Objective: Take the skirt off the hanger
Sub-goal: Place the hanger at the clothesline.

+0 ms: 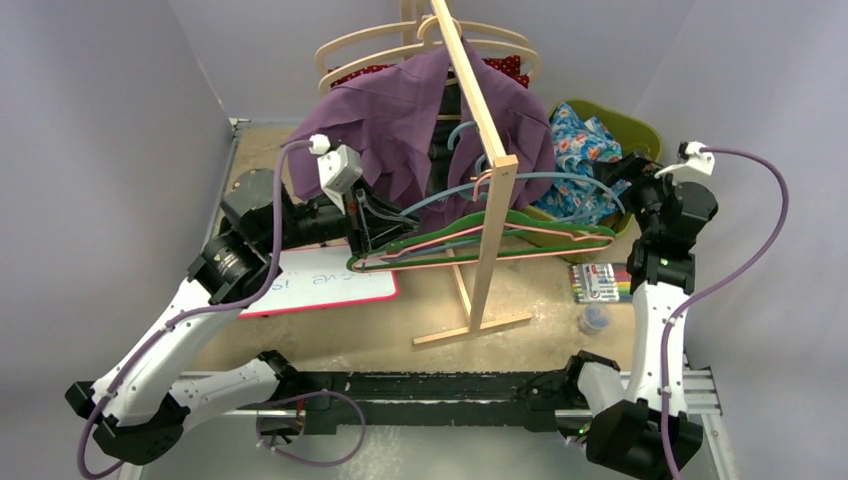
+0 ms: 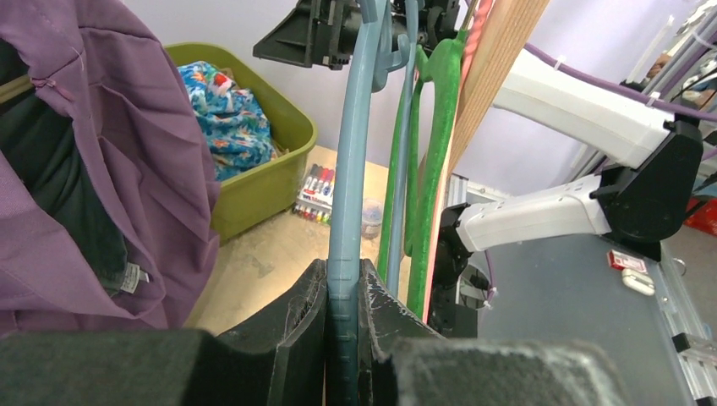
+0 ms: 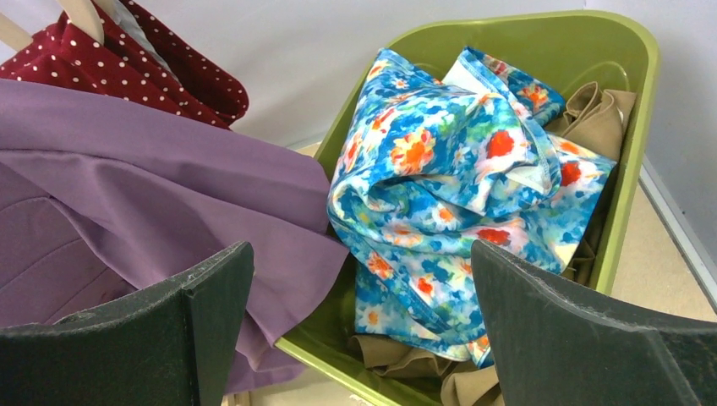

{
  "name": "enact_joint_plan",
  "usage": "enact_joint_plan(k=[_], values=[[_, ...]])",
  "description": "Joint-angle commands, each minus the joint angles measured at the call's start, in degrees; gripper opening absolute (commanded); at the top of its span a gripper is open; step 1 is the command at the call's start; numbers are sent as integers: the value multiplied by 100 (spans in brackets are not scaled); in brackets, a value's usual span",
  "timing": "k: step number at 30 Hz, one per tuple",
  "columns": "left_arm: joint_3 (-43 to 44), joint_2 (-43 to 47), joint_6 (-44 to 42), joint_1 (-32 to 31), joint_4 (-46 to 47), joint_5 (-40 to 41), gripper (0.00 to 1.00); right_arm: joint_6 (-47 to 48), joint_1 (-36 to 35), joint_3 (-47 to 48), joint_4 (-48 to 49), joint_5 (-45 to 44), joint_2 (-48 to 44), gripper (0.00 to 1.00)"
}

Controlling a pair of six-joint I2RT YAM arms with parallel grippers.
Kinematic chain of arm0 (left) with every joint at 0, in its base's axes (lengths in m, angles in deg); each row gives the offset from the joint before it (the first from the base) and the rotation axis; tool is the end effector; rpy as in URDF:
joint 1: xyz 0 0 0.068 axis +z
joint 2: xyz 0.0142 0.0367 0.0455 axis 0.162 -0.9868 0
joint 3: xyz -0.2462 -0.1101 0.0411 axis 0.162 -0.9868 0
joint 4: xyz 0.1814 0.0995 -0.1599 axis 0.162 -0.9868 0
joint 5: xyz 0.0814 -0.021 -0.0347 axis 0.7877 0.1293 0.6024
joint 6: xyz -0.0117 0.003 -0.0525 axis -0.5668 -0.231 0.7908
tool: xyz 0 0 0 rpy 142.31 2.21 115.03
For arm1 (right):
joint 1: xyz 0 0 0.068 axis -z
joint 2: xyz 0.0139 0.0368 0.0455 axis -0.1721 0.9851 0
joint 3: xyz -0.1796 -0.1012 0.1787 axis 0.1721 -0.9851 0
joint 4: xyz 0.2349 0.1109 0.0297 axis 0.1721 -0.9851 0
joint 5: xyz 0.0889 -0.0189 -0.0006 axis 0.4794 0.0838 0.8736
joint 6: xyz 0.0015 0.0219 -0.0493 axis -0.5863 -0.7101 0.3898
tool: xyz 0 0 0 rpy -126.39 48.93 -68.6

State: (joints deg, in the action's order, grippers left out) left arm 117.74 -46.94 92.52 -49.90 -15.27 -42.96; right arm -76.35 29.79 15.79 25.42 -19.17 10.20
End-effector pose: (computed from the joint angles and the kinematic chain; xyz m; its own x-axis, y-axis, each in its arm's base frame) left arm 0.1311 -0.1392 0.4685 -0.2401 -0.0976 -0.9658 0.9390 0.2290 -0.2566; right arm 0.2055 -0.0629 0.3813 0.0442 0.3778 -0.9248 0.0247 0.9251 0.3790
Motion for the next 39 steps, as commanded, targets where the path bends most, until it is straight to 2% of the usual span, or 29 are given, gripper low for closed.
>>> enact_joint_plan(k=[1,4,7,13,19,24,30,35,39], values=[[92,111,-425,-17,-557,-1,0,80,-2,-32,240,120,-103,99],[166,186,-427,-14,-806,612,2,67,-2,-65,273,120,-106,99],[134,323,-314,-13,-898,1340,13,42,-2,-96,303,134,-94,99],[-4,617,19,-19,-658,1821,33,19,-2,-96,286,147,-140,99],[156,659,248,-16,-669,2304,45,-1,-2,-119,256,216,-191,99],[378,635,432,-16,-735,2626,50,35,-2,-224,217,165,-305,99],[795,551,485,-15,-879,2768,62,19,-2,-314,324,186,-345,99],[1416,259,375,-18,-1406,3120,65,43,-2,-176,269,320,-254,99],[1741,31,542,-11,-1478,3886,66,18,-3,-183,298,346,-203,99]])
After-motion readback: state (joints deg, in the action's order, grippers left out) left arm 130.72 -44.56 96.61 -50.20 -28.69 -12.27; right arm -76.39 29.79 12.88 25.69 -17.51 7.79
